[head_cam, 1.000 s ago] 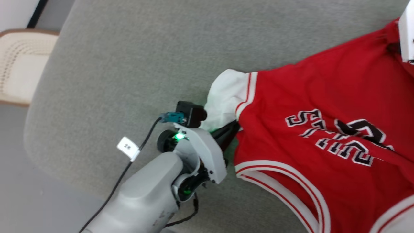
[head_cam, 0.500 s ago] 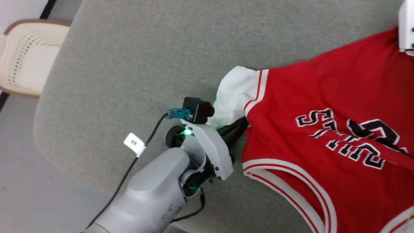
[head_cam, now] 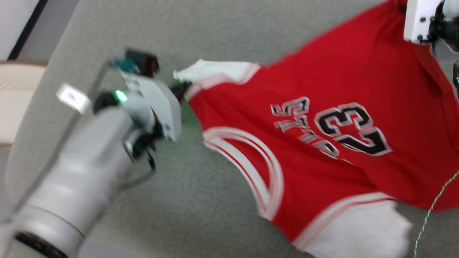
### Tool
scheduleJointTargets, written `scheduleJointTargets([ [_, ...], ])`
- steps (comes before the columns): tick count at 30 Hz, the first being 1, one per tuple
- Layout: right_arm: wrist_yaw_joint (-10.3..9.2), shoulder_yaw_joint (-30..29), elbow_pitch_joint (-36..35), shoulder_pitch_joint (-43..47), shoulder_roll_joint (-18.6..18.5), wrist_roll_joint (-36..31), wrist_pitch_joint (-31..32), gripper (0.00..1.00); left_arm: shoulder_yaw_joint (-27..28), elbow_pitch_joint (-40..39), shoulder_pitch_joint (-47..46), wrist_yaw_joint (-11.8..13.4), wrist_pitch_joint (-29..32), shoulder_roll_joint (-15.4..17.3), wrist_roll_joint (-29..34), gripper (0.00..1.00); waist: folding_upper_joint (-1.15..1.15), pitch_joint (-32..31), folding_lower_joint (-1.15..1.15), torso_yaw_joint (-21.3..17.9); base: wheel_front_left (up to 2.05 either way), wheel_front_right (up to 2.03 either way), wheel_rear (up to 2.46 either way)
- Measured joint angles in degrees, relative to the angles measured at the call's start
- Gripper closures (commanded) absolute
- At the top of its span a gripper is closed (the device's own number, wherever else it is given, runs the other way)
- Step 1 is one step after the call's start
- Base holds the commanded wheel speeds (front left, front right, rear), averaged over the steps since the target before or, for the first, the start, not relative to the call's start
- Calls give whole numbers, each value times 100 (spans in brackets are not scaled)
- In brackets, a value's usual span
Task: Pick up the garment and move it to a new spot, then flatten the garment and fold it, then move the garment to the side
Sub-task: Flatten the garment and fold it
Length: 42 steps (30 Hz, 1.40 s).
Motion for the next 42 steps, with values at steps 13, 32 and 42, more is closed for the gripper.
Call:
scheduleJointTargets([
  [13, 0, -181, 215, -478, 339, -101, -2117, 100, 24, 491, -1789, -27, 940, 627, 242, 100, 0, -648, 0, -853, 0, 0, 0],
  [32, 0, -377, 354, -1281, 661, 18, -3564, 100, -190, 1457, -3917, -77, 793, 814, 947, 100, 0, -759, 0, -1887, 0, 0, 0],
  [42, 0, -843, 615, -1913, 777, -590, -4759, 100, -330, 1746, -5252, -75, 293, 821, 1410, 100, 0, -11, 0, -2086, 0, 0, 0],
])
